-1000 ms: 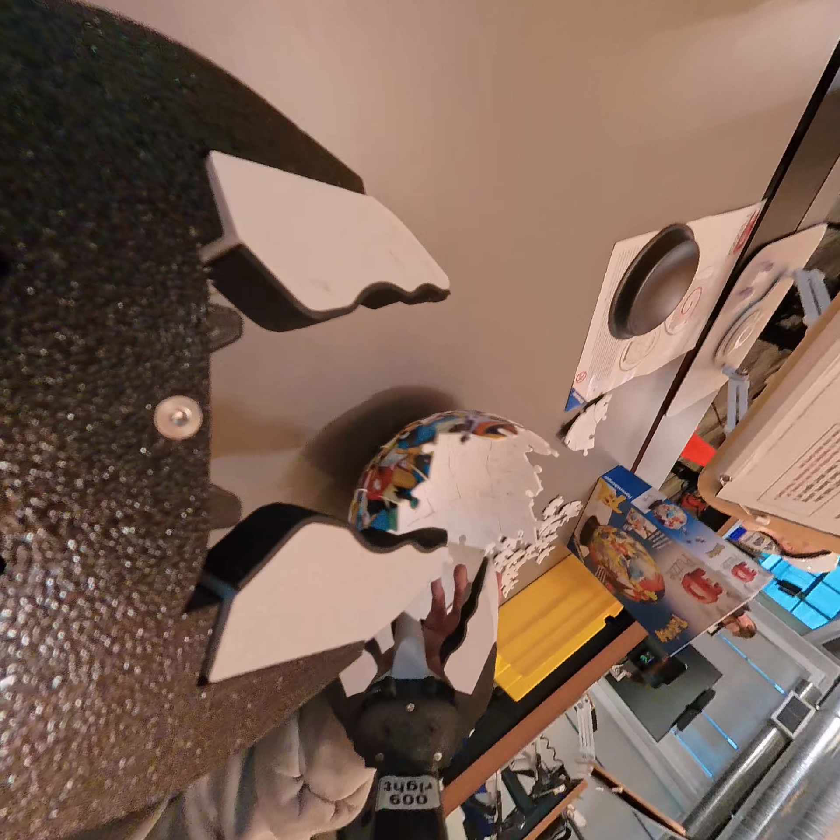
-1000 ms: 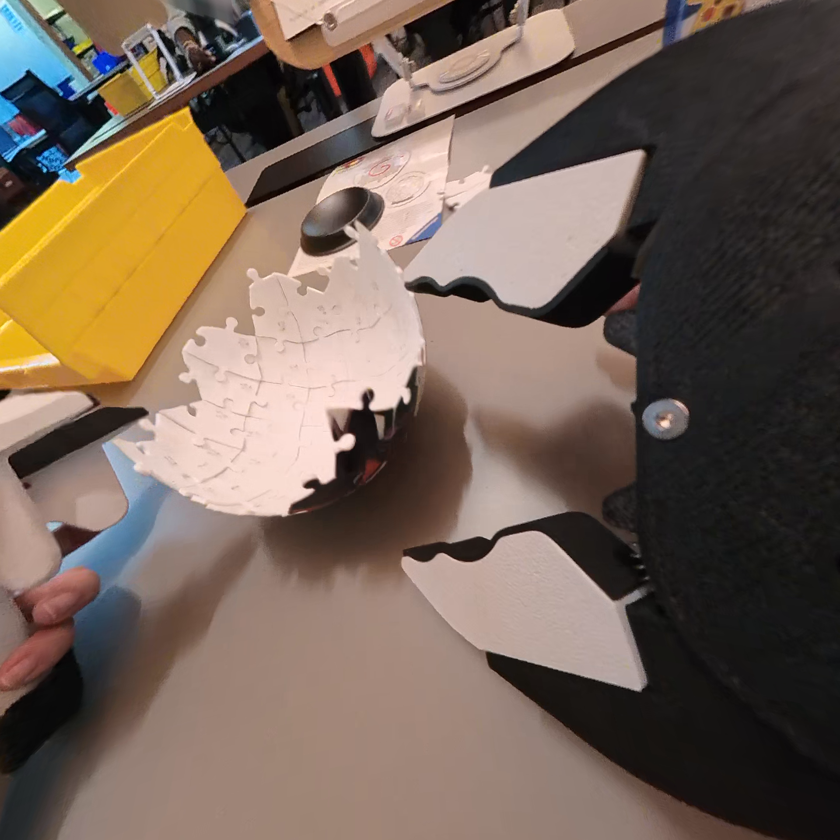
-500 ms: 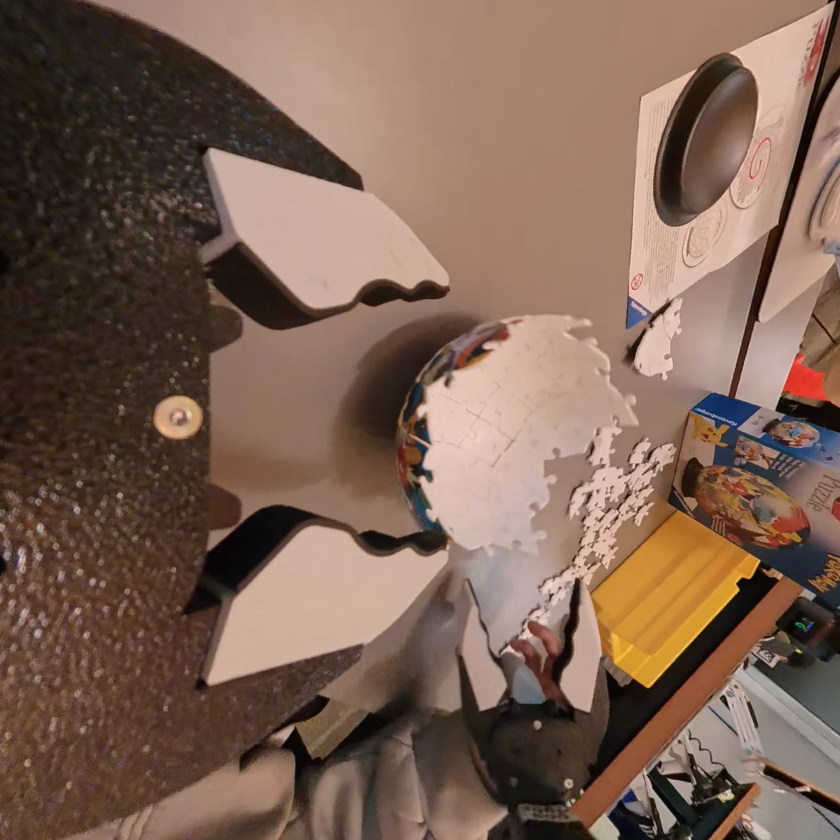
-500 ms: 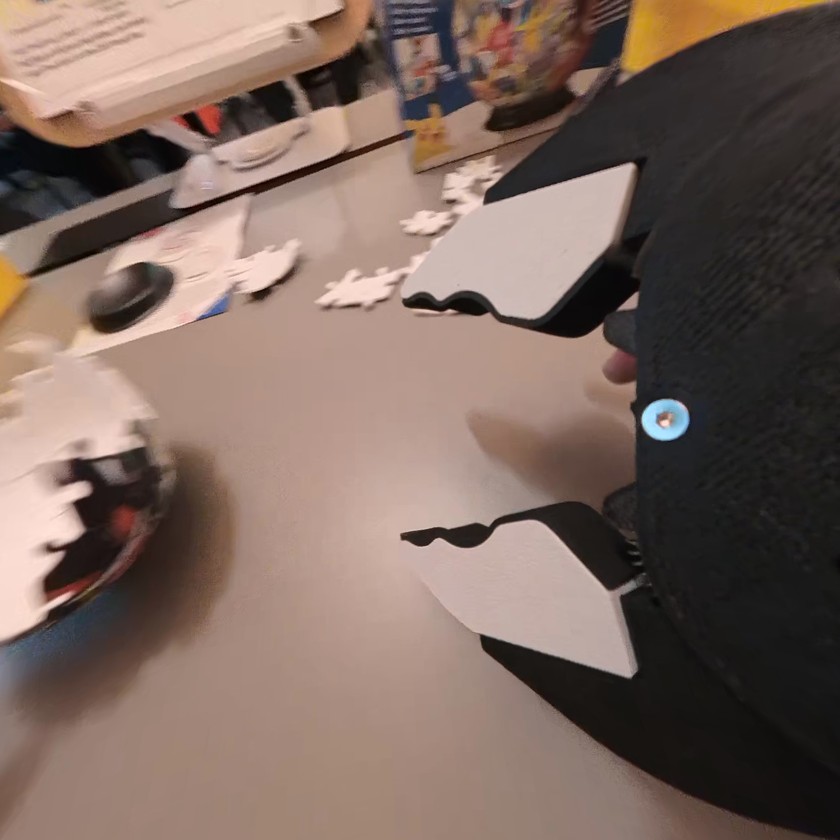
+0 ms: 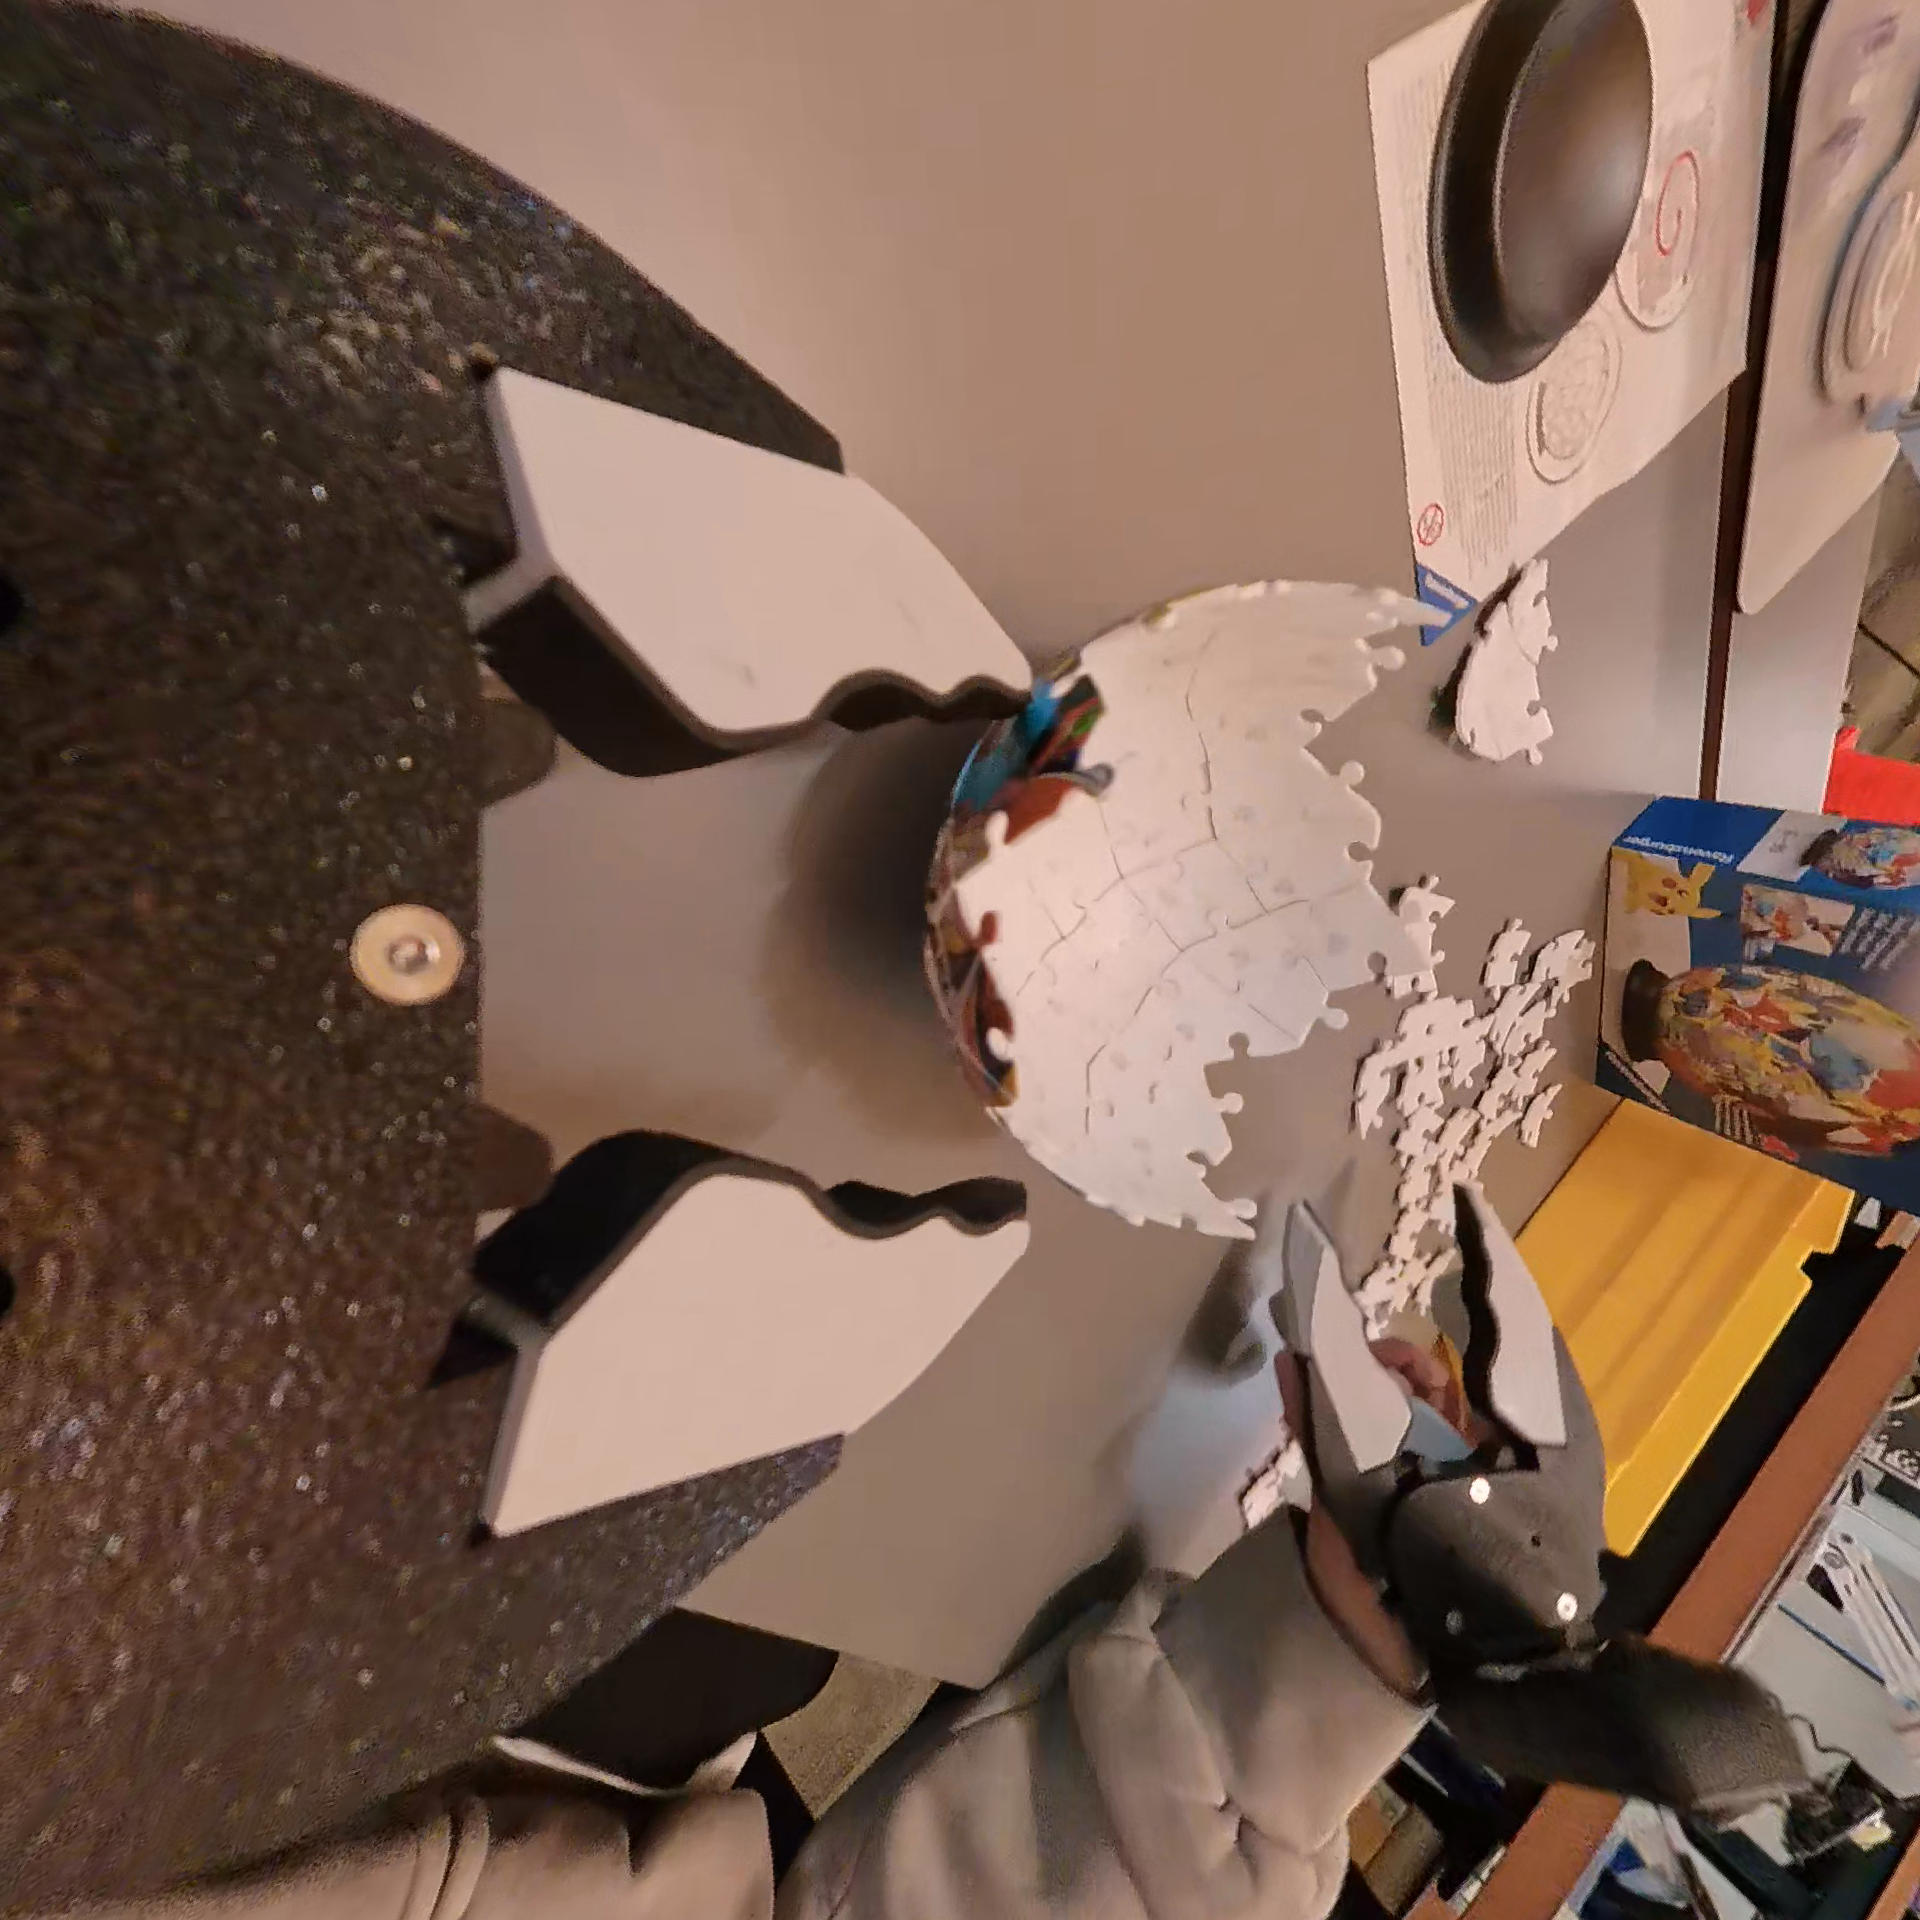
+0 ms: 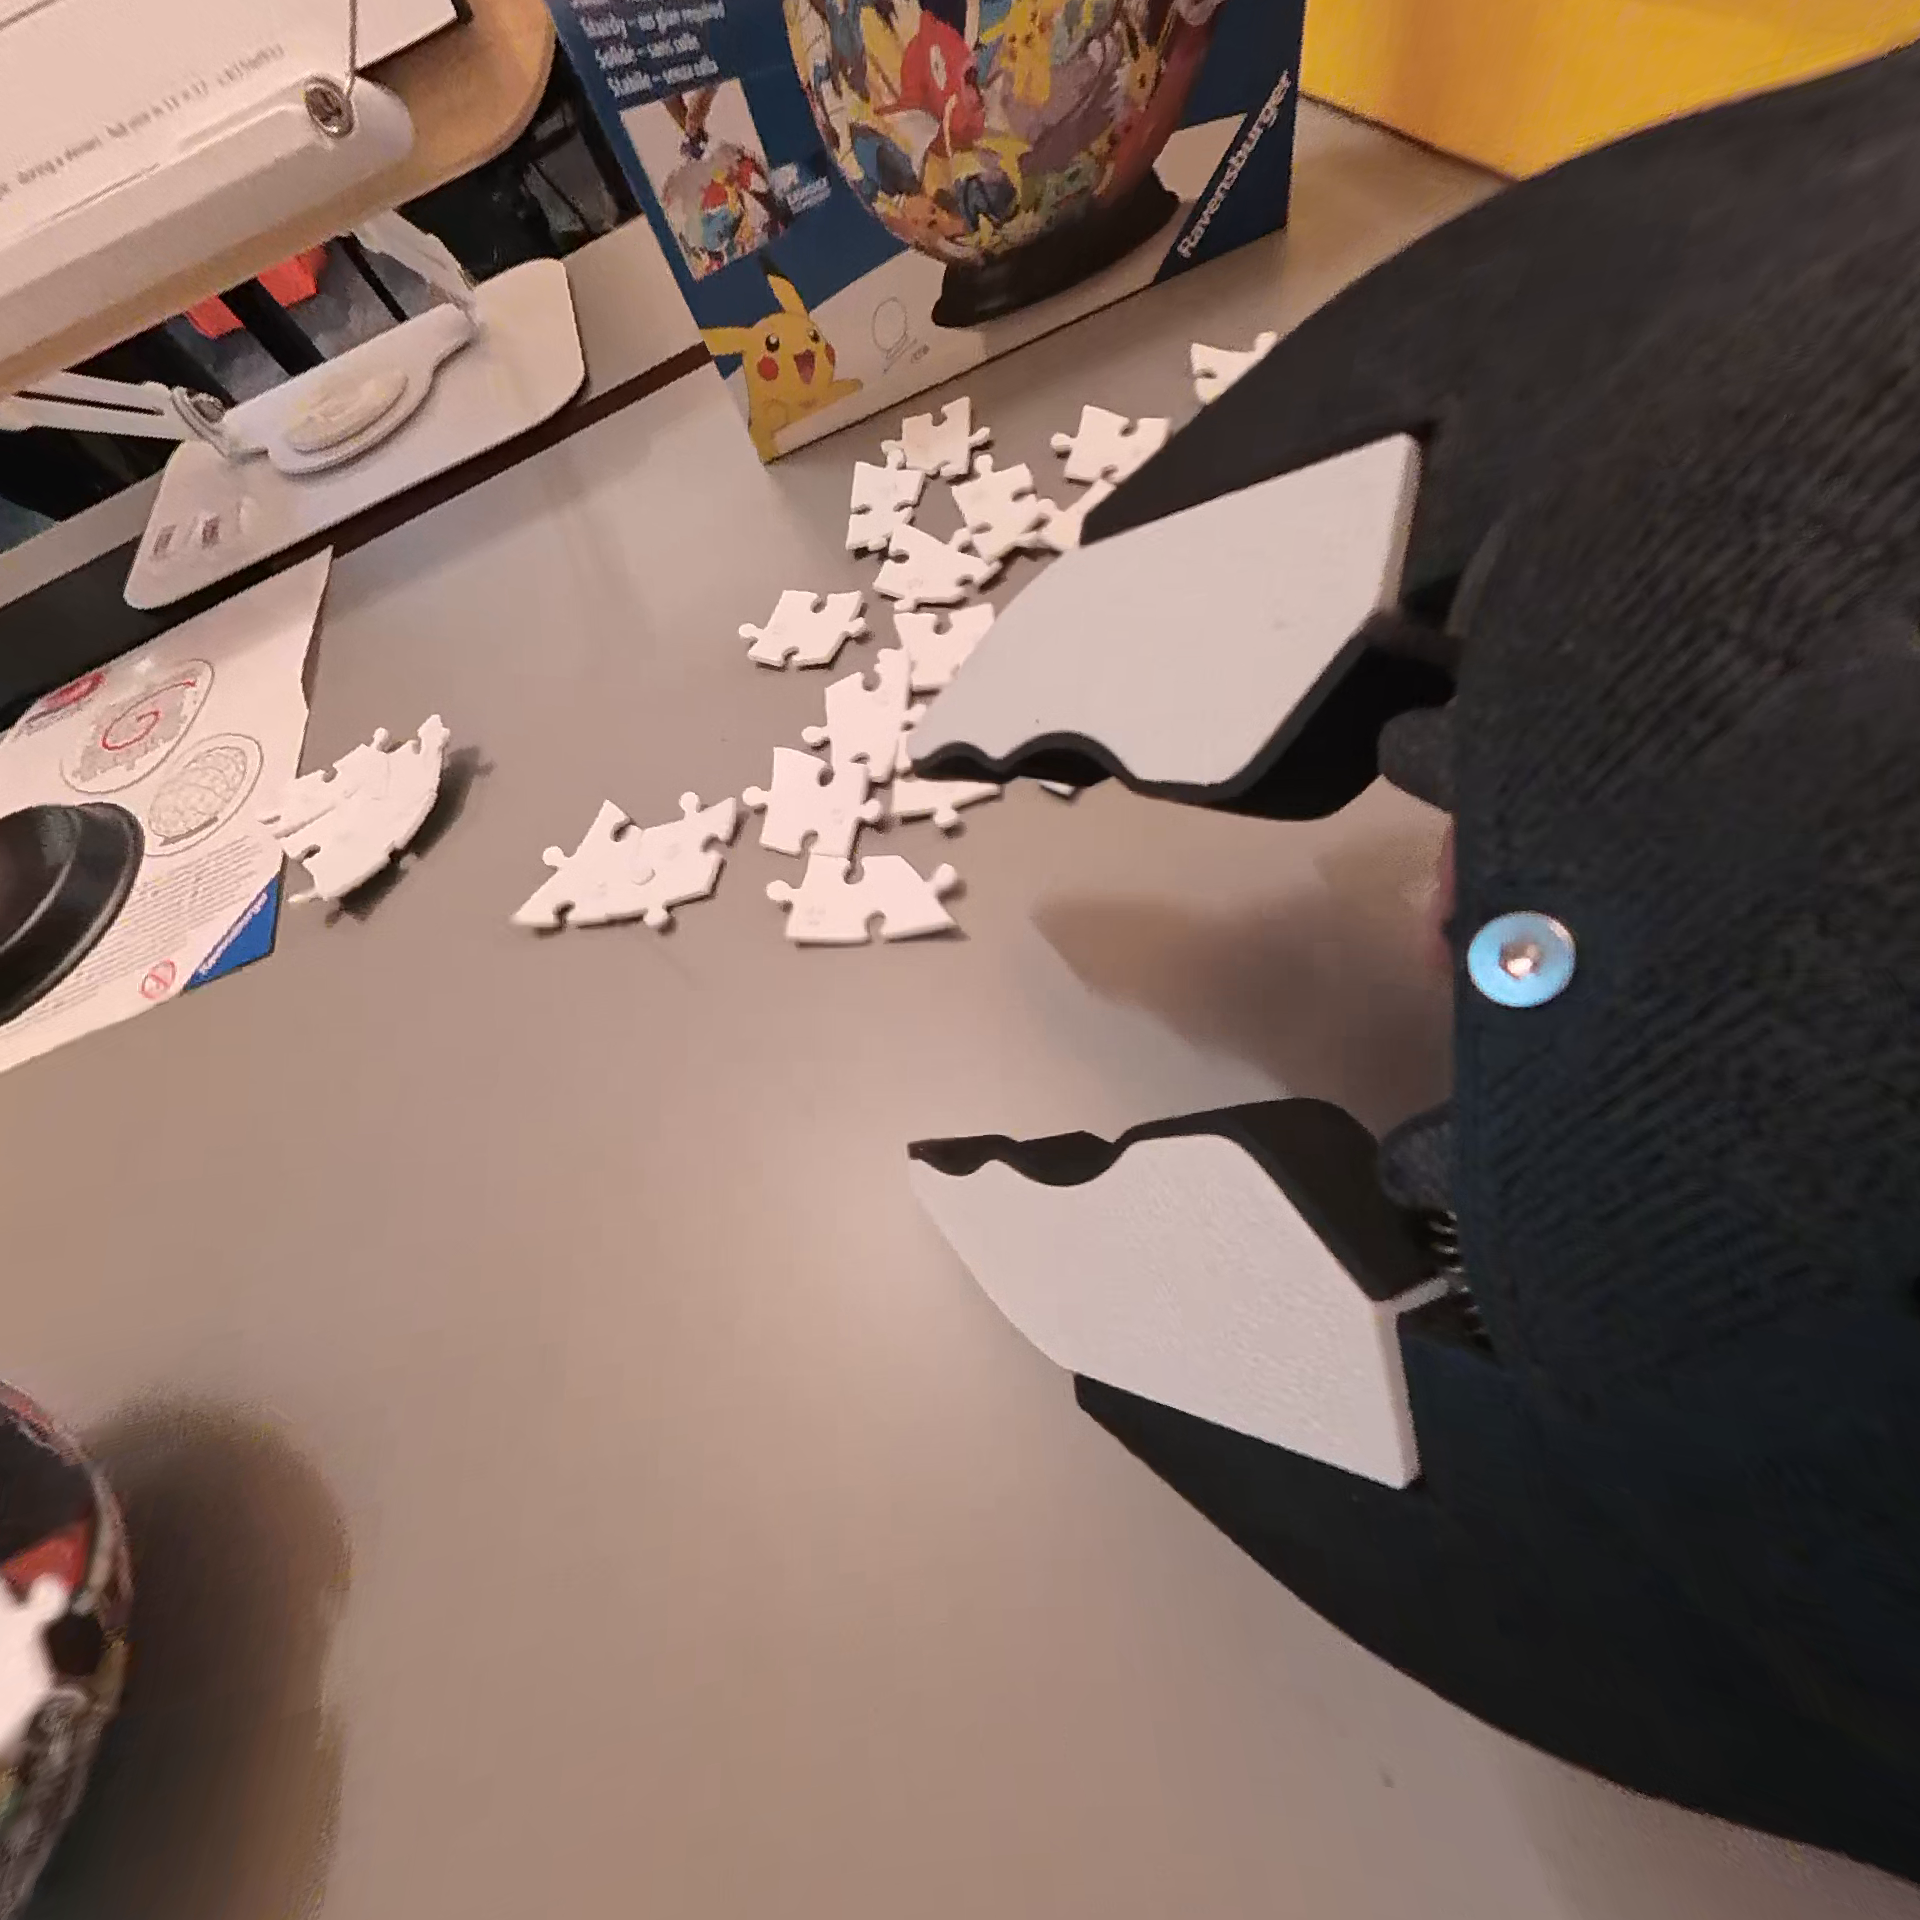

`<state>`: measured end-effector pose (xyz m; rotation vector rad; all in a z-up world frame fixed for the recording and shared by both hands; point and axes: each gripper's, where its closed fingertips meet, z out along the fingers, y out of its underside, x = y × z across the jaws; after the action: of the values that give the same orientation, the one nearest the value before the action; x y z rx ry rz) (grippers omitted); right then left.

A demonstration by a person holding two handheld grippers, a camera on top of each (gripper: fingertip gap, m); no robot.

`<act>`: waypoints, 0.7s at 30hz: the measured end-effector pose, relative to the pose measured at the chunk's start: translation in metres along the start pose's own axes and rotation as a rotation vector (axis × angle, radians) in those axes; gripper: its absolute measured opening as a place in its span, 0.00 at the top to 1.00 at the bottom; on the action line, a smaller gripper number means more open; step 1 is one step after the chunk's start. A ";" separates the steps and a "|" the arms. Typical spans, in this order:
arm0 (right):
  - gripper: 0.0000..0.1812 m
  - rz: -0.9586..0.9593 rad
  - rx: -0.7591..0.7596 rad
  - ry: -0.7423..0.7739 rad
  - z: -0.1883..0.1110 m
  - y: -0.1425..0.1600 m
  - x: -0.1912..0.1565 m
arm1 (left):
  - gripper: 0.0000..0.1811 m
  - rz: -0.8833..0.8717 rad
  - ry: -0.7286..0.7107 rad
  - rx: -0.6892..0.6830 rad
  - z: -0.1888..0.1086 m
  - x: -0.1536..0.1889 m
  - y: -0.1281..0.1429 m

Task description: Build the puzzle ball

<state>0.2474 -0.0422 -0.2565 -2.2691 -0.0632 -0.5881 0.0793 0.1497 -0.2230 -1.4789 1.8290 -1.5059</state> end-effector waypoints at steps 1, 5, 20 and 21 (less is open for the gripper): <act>0.64 0.012 0.007 -0.001 0.005 -0.002 0.004 | 0.53 0.003 0.008 0.001 0.002 0.002 0.000; 0.64 0.016 -0.002 0.005 0.026 -0.008 0.023 | 0.52 0.015 0.006 -0.004 0.004 0.005 0.001; 0.79 -0.023 -0.095 -0.163 0.093 -0.035 0.026 | 0.53 -0.070 -0.022 0.208 -0.016 -0.020 -0.024; 0.82 -0.025 -0.105 -0.163 0.093 -0.034 0.025 | 0.53 -0.083 -0.024 0.226 -0.020 -0.023 -0.025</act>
<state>0.2983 0.0439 -0.2776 -2.4174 -0.1440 -0.4272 0.0852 0.1821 -0.2012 -1.4721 1.5423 -1.6646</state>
